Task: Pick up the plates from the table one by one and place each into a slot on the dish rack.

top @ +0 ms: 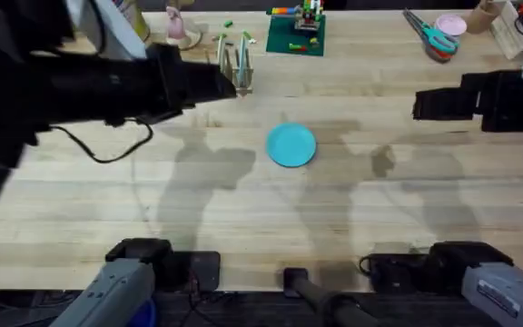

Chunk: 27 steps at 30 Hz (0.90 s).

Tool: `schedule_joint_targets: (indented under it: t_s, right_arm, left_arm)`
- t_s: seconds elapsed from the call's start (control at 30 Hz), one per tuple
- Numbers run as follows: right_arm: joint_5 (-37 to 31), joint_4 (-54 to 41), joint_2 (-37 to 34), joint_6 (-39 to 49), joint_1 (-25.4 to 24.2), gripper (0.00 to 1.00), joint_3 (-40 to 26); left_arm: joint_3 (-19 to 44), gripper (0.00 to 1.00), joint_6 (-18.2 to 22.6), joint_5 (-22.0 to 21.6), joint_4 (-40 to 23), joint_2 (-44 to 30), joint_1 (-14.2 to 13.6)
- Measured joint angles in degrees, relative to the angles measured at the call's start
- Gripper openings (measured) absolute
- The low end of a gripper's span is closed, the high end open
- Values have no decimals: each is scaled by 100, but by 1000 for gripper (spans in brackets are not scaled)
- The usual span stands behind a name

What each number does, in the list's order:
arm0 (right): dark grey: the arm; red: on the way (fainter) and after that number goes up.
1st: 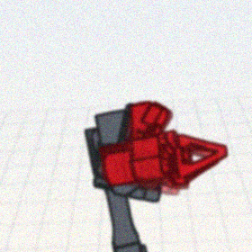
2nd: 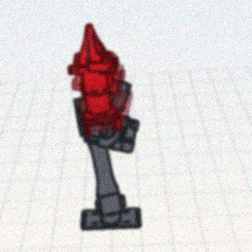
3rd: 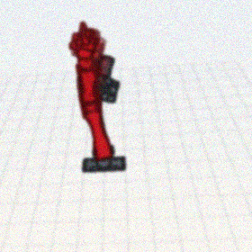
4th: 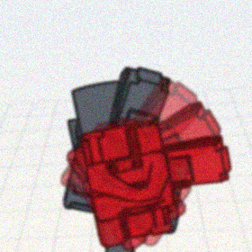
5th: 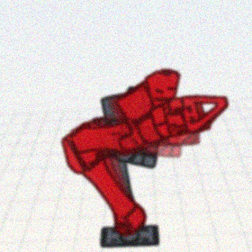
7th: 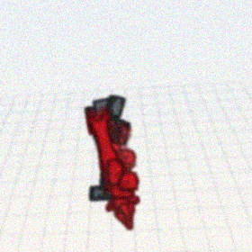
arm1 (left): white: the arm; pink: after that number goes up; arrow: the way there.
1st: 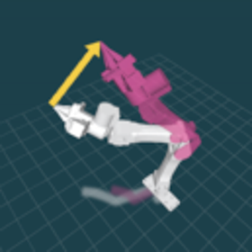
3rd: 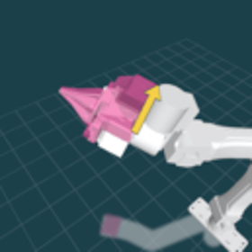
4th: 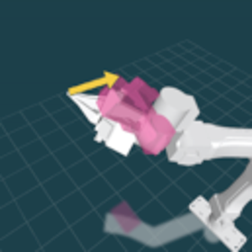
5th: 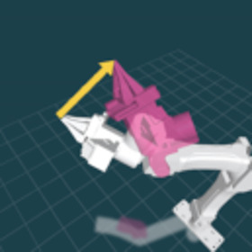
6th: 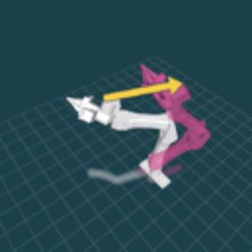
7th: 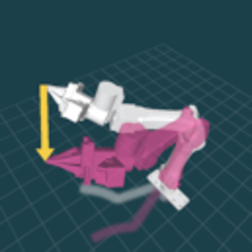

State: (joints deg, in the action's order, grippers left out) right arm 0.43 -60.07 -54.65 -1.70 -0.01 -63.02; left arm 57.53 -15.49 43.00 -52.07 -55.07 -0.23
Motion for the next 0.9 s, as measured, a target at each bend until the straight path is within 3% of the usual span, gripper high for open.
schedule_joint_targets:
  t_s: [0.23, 0.43, 0.63, 0.9]
  right_arm:
    - [2, 0, 0, -4, 0, 997, 0]
    - [1, 0, 0, -4, 0, 998, 0]
    - [2, 0, 0, -4, 0, 998, 0]
    - [2, 2, 0, -4, 0, 998, 0]
  left_arm:
    - [-957, 42, -236, 86, 1065, -30, -134]
    - [-1276, 42, -396, 41, 1586, -406, -746]
    - [-1315, 42, -450, -63, 2102, -1238, -1267]
    - [-1320, 42, -360, -63, 2552, -2380, -1341]
